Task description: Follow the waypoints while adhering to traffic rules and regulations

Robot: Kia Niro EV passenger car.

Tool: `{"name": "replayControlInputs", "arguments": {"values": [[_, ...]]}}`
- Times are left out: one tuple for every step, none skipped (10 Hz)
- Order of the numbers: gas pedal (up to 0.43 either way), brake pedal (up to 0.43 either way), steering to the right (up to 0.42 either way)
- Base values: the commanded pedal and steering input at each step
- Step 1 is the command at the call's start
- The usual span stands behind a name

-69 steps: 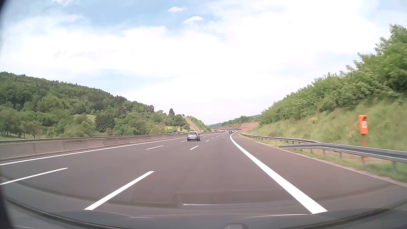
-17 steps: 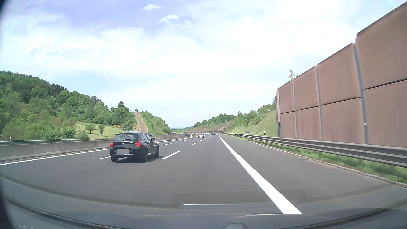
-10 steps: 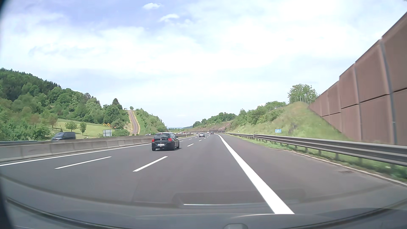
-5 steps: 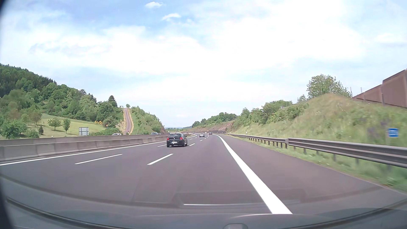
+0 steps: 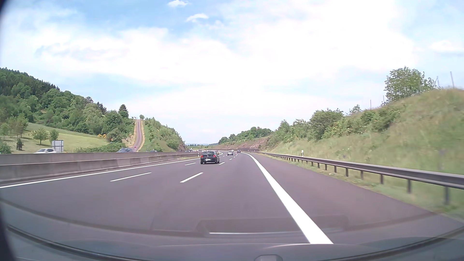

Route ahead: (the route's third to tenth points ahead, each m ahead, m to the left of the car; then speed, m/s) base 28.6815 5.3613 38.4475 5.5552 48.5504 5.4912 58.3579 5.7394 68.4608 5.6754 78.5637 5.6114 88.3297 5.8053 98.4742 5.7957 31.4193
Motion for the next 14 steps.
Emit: {"name": "replayControlInputs", "arguments": {"values": [[0.000, 0.000, -0.001], [0.000, 0.000, -0.001], [0.000, 0.000, -0.001], [0.000, 0.000, 0.000], [0.000, 0.000, 0.000], [0.000, 0.000, 0.001], [0.000, 0.000, 0.001], [0.000, 0.000, 0.001], [0.079, 0.000, 0.001], [0.130, 0.000, 0.000], [0.157, 0.000, 0.000], [0.220, 0.000, 0.000], [0.240, 0.000, 0.000], [0.240, 0.000, 0.000]]}}
